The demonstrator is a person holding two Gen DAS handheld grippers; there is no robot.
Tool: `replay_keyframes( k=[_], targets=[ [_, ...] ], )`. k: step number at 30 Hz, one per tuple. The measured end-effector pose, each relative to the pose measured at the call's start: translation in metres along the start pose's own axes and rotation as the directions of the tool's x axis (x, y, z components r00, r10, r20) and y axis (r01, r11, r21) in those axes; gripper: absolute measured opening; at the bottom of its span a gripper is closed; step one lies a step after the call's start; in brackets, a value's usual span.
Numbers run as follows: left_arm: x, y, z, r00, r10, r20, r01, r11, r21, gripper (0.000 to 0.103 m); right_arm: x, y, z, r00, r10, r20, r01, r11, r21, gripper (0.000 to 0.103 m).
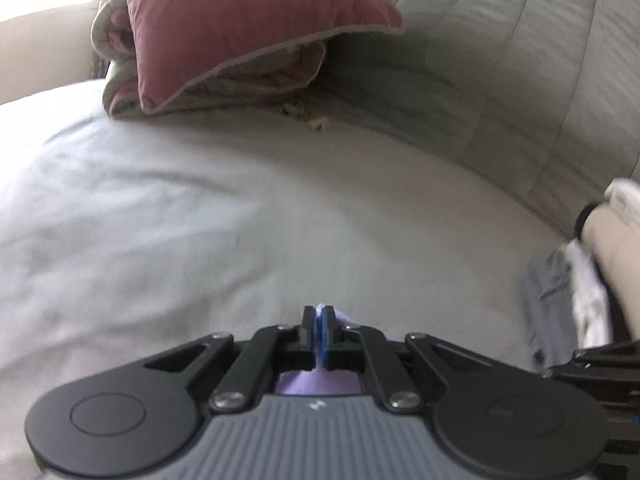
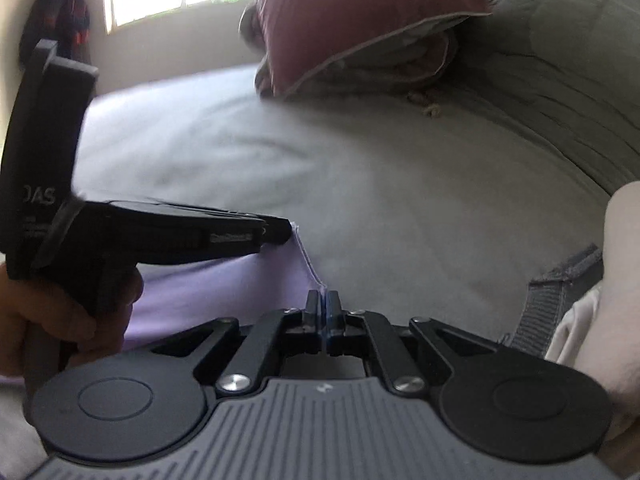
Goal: Fold clothes
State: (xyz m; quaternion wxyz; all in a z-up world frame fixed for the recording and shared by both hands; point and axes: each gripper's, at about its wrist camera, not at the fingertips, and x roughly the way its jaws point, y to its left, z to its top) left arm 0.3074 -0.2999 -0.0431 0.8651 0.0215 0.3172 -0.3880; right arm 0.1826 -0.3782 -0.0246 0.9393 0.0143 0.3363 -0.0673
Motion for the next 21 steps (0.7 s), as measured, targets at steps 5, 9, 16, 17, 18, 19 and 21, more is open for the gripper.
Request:
replay_keyframes(
  k=[5, 9, 16, 17, 18, 19, 21],
  targets=[
    [-0.019, 0.008, -0.001, 1.0, 0.02, 0.004, -0.02, 0.999, -0.035, 0.011, 0.01, 0.01, -0.008, 0.999, -0.033, -0.034, 0.031, 0.997, -0.068, 0.007],
    [-0.059, 0.022, -0.002, 0.997, 0.08, 0.003, -0.08, 0.996, -0.038, 0.035, 0.004, 0.008, -0.008, 1.0, -0.028, 0.005, 0.028, 0.997, -0.067, 0.047],
    [-0.174, 0.067, -0.036, 0.925, 0.376, -0.056, -0.377, 0.926, -0.002, 0.046, -0.003, 0.018, -0.002, 0.996, 0.057, 0.075, -0.051, 0.995, -0.08, 0.05],
    [-0.191, 0.077, -0.042, 0.91, 0.41, -0.058, -0.411, 0.911, -0.02, 0.048, -0.004, 0.021, -0.001, 0.993, 0.074, 0.088, -0.067, 0.994, -0.084, 0.05],
    [-0.206, 0.086, -0.047, 0.893, 0.446, -0.059, -0.448, 0.893, -0.027, 0.051, -0.006, 0.025, -0.001, 0.99, 0.093, 0.104, -0.084, 0.992, -0.09, 0.05],
    [-0.218, 0.093, -0.051, 0.871, 0.488, -0.057, -0.489, 0.872, -0.02, 0.057, -0.007, 0.028, 0.0, 0.987, 0.113, 0.118, -0.102, 0.99, -0.097, 0.05],
    [-0.239, 0.108, -0.059, 0.822, 0.567, -0.05, -0.568, 0.823, -0.007, 0.063, -0.01, 0.036, 0.001, 0.975, 0.173, 0.139, -0.158, 0.981, -0.11, 0.05]
  ],
)
